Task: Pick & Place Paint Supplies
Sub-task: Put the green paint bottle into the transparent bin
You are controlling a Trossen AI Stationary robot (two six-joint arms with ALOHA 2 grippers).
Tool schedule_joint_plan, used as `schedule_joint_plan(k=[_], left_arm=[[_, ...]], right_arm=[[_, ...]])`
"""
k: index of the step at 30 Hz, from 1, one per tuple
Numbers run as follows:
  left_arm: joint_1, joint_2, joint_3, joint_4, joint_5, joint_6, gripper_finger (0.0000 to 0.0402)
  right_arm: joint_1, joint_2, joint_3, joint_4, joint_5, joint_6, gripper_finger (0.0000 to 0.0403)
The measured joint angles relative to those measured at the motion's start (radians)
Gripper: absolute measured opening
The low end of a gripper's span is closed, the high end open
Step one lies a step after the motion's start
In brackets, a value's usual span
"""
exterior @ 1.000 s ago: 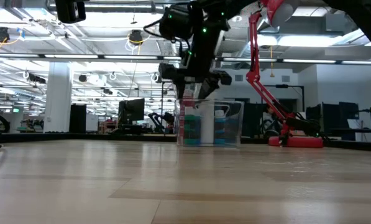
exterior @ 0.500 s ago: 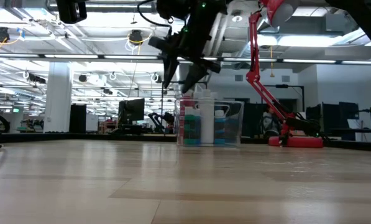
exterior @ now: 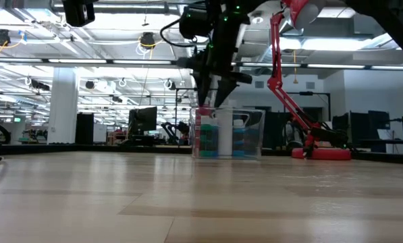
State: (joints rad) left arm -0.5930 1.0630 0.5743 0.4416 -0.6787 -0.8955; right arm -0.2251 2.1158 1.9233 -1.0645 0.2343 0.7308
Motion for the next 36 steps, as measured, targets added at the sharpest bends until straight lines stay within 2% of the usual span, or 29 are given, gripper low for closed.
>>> schedule_joint_plan(k=[6, 10, 25, 36], left_arm=[[0.0, 0.0, 0.0, 0.001, -0.002, -0.002, 0.0233], [0.0, 0.0, 0.0, 0.0, -0.002, -0.005, 0.0233], [0.0, 0.0, 0.0, 0.0, -0.002, -0.006, 0.0233], [0.0, 0.0, 0.0, 0.0, -0.002, -0.006, 0.0233]], right_arm=[[-0.053, -0.002, -0.028, 0.036, -0.055, 0.003, 0.013], [-0.056, 0.002, -0.068, 0.027, -0.083, 0.019, 0.0111], [-0.024, 0.0, -0.212, 0.196, -0.08, 0.066, 0.0136], [-0.024, 0.0, -0.267, 0.297, -0.083, 0.108, 0.0133]])
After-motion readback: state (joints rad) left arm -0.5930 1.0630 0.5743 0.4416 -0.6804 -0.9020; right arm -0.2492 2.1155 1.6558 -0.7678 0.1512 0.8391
